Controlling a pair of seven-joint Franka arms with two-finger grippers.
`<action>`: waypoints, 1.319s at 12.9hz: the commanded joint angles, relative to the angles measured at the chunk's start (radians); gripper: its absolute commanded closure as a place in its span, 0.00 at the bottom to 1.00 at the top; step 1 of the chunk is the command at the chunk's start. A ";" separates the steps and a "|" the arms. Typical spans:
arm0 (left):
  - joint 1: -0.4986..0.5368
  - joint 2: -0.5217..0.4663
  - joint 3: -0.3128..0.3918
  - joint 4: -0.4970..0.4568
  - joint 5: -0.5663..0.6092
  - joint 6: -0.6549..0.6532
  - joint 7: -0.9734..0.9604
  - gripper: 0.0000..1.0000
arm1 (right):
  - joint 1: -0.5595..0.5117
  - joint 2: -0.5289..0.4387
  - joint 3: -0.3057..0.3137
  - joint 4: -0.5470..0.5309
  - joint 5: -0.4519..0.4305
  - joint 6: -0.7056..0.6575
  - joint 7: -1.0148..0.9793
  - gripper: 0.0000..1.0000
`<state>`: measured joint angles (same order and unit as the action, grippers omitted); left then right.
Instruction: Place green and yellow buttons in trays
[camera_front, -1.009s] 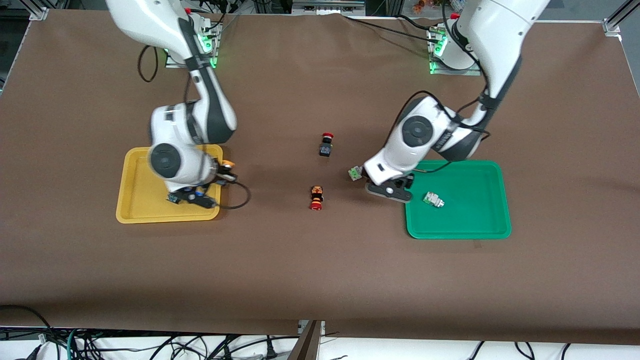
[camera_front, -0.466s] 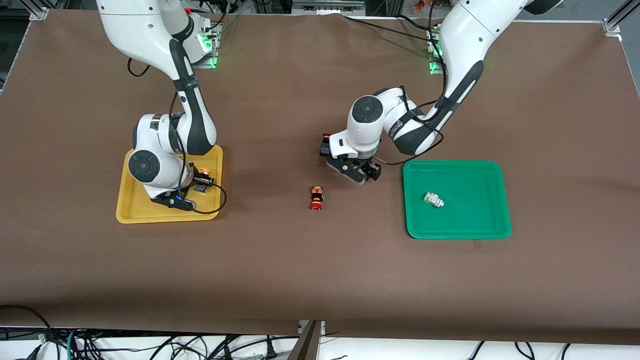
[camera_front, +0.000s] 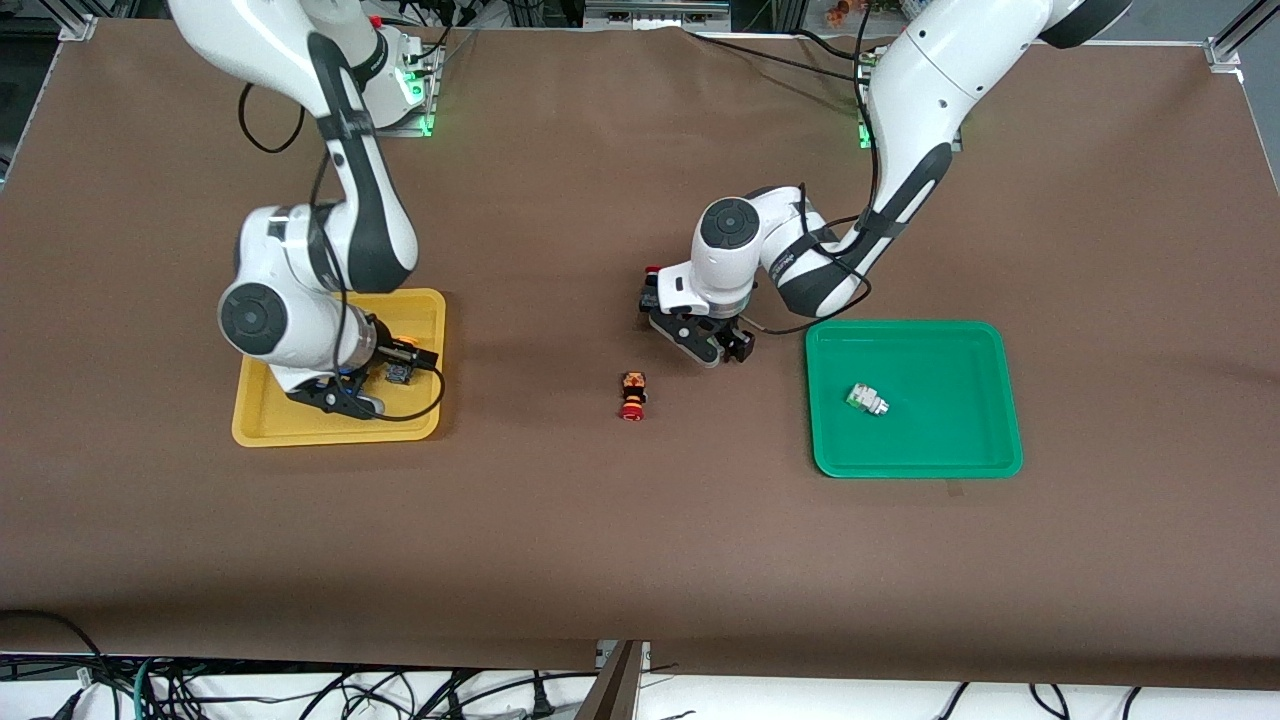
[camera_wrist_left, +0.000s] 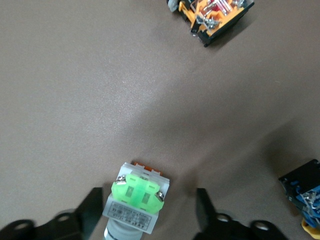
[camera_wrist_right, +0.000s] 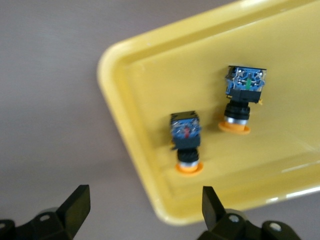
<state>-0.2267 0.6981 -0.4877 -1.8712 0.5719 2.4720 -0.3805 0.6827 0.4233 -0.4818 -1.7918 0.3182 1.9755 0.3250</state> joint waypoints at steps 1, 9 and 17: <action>0.026 -0.011 -0.009 -0.008 0.025 0.008 -0.026 1.00 | -0.002 -0.202 0.006 -0.020 -0.098 -0.102 0.032 0.01; 0.314 -0.193 0.023 0.004 -0.207 -0.227 0.420 1.00 | -0.120 -0.477 0.092 0.035 -0.291 -0.374 -0.027 0.01; 0.360 -0.213 0.219 -0.025 -0.340 -0.223 0.632 0.00 | -0.457 -0.449 0.382 0.107 -0.300 -0.382 -0.130 0.01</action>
<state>0.1340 0.5126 -0.2696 -1.8986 0.3276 2.2579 0.2230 0.2460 -0.0437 -0.1244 -1.7312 0.0354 1.6073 0.2103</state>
